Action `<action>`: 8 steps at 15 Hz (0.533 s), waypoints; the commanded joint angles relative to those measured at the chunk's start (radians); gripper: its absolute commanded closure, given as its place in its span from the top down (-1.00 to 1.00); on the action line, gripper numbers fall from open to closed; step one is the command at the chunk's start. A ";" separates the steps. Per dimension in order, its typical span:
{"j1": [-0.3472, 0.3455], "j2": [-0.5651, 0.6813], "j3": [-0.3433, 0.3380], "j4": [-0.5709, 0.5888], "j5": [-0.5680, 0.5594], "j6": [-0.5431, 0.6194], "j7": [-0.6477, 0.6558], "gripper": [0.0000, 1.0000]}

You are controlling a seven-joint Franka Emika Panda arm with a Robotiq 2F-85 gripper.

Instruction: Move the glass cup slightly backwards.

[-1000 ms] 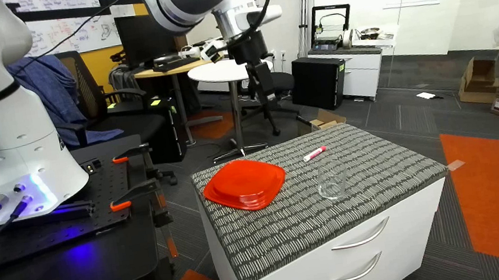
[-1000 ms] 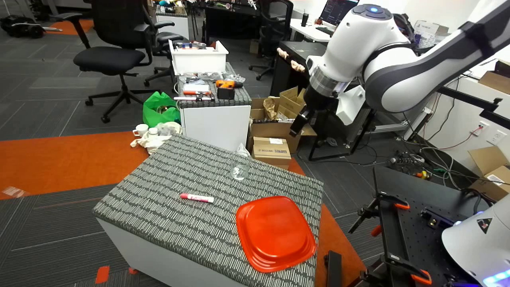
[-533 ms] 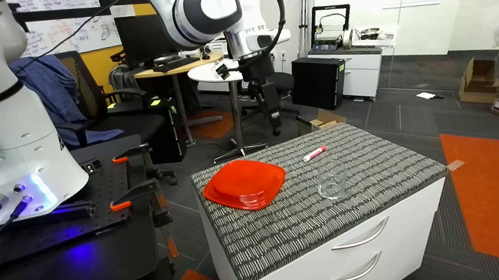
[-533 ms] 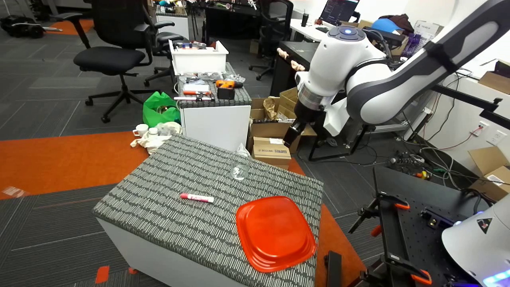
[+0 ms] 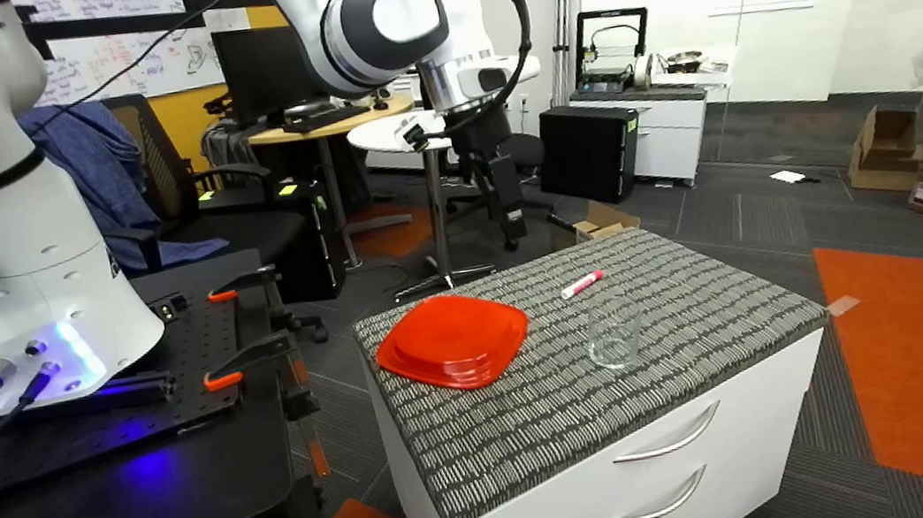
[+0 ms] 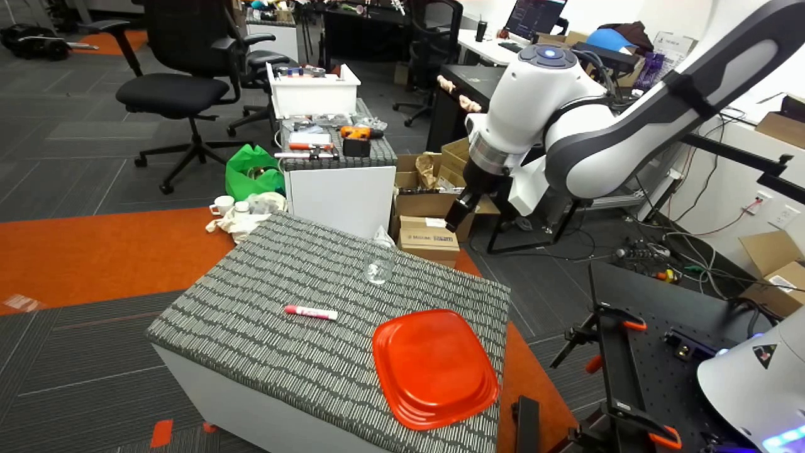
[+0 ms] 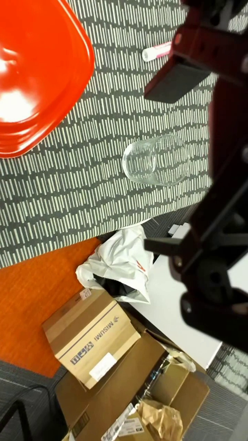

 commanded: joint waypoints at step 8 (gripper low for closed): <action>0.040 0.205 -0.018 0.107 0.214 0.191 -0.194 1.00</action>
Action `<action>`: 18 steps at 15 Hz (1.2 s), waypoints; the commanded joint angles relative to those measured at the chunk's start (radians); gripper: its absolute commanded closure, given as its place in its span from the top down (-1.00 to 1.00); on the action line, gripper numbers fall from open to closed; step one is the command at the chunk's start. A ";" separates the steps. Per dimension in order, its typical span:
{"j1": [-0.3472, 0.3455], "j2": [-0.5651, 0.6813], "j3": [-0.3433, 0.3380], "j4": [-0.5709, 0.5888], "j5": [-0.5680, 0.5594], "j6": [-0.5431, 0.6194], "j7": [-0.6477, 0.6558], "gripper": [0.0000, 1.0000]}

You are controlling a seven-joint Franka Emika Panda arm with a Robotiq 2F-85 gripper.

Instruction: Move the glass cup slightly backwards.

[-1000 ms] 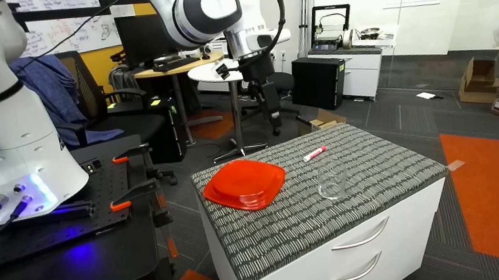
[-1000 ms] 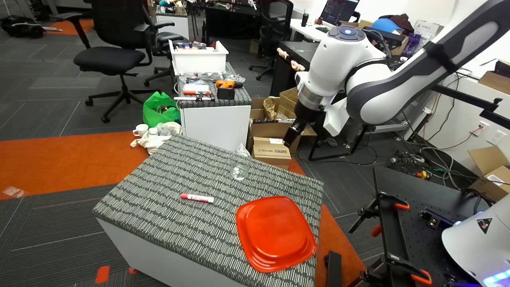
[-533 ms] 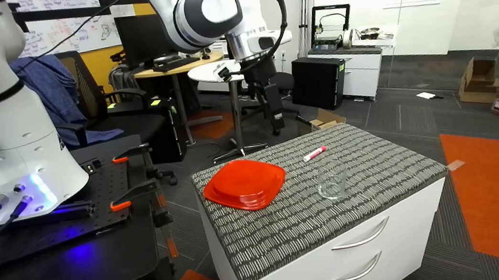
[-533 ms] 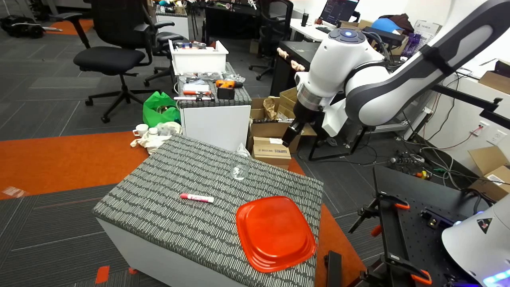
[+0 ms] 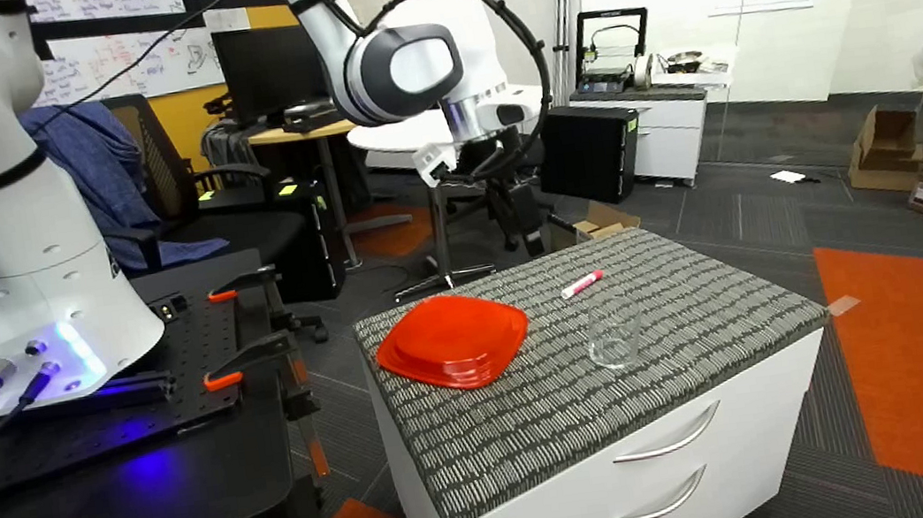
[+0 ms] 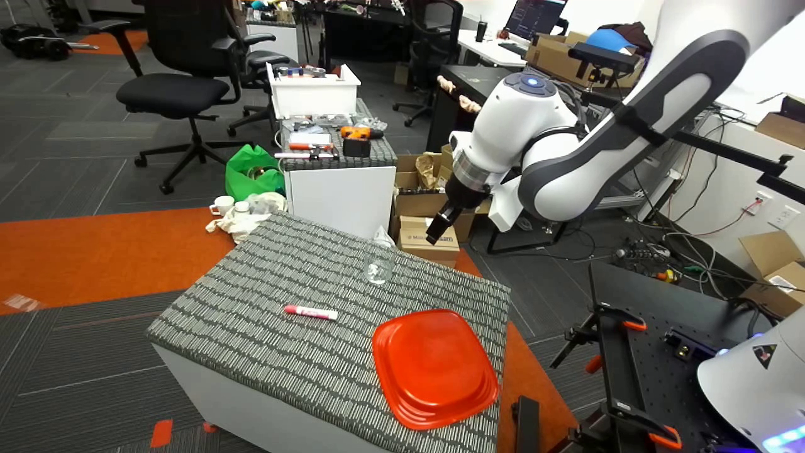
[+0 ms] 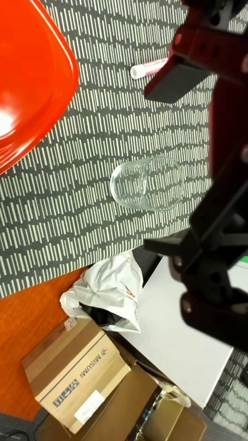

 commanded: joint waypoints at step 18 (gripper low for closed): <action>-0.067 0.403 0.102 0.444 0.192 -0.009 -0.318 1.00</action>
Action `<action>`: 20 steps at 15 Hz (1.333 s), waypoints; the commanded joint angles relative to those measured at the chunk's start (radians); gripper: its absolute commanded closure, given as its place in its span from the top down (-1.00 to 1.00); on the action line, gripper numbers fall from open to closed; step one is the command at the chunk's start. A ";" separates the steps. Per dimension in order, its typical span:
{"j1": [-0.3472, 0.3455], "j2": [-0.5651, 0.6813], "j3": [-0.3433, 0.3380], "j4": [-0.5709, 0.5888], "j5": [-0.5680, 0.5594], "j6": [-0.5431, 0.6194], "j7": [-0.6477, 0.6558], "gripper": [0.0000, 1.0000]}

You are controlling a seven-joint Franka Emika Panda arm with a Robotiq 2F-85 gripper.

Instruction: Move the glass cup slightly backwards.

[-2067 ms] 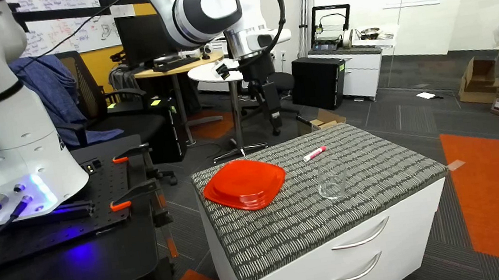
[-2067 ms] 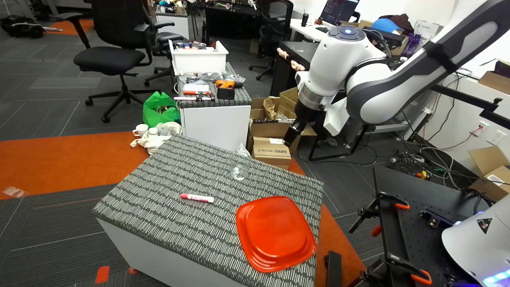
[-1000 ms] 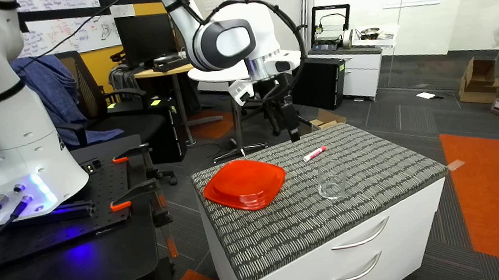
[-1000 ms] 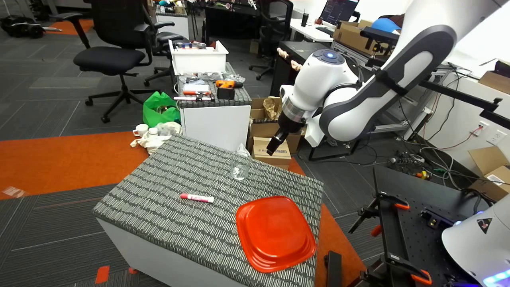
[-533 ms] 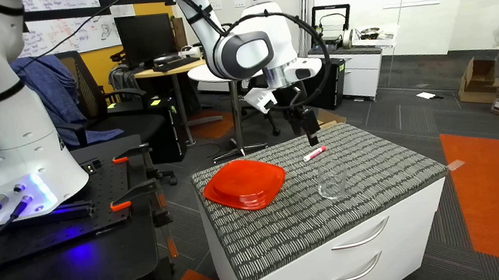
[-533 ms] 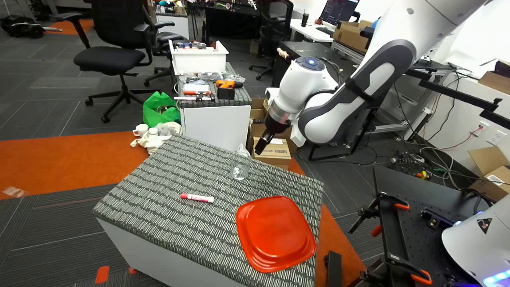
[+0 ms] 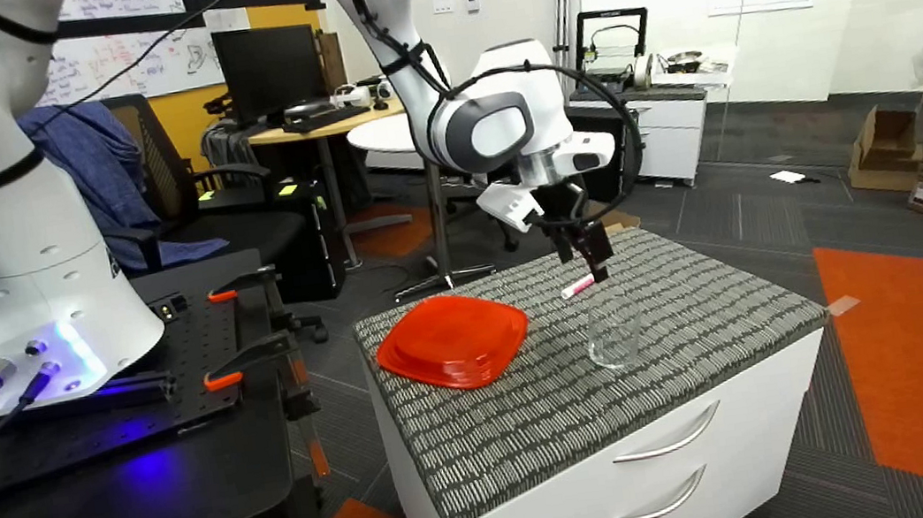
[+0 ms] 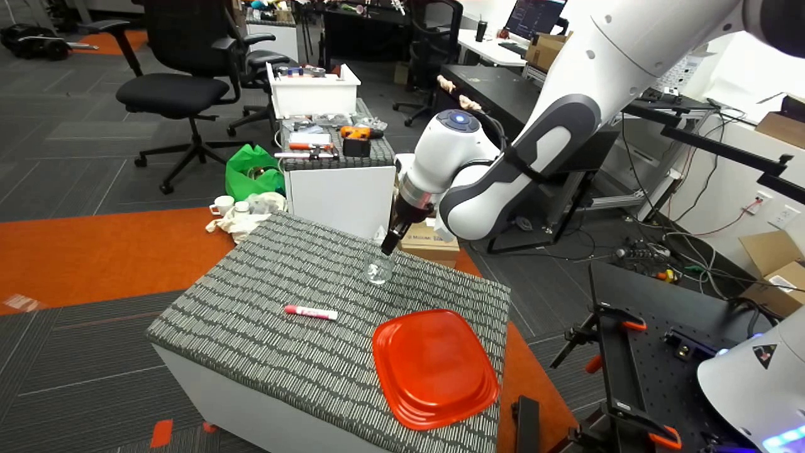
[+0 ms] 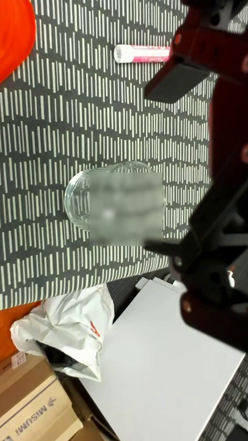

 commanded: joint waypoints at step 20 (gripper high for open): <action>-0.058 0.264 0.094 0.362 0.031 -0.206 -0.136 1.00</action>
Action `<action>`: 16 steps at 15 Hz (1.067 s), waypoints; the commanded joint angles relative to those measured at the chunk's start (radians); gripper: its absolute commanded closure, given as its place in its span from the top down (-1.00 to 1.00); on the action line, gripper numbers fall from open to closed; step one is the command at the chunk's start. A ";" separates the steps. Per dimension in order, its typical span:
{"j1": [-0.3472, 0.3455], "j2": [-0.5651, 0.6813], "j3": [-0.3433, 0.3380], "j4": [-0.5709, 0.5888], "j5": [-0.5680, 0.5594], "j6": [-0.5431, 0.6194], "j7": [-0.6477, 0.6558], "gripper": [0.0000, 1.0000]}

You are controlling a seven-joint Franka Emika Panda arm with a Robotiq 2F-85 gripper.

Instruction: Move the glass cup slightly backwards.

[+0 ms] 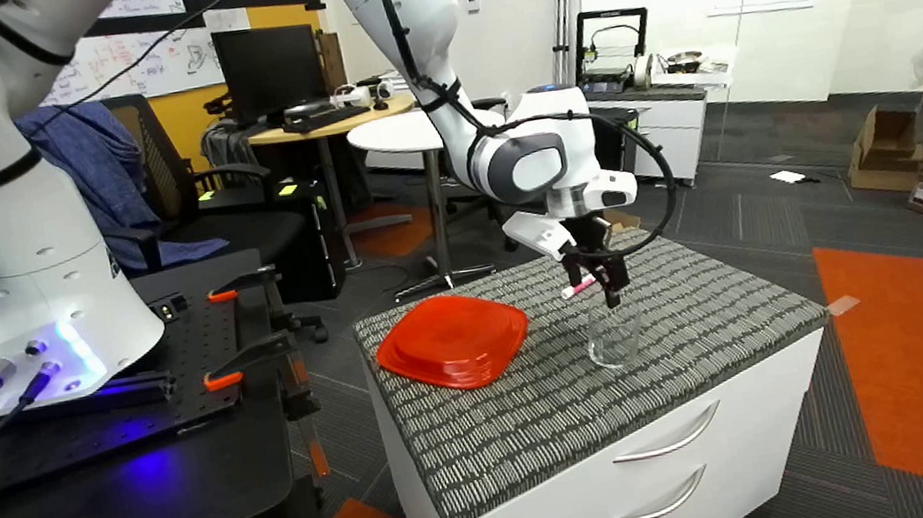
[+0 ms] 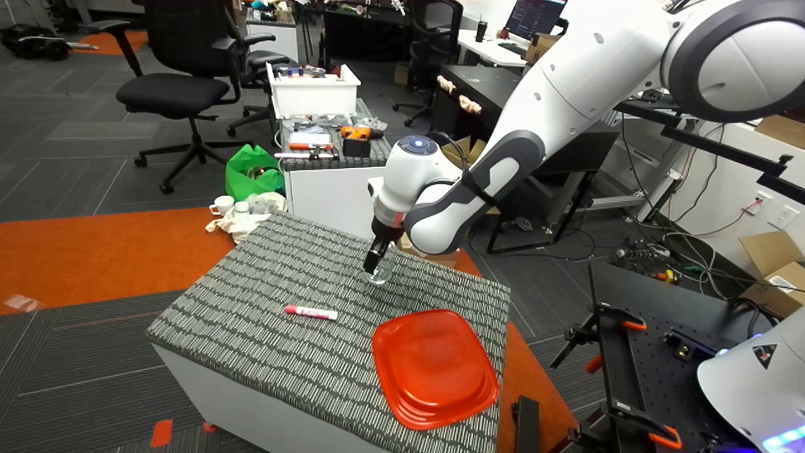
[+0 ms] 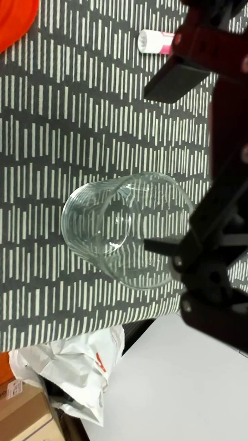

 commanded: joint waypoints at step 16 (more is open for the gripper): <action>0.009 0.159 0.014 0.246 0.031 -0.198 -0.041 0.17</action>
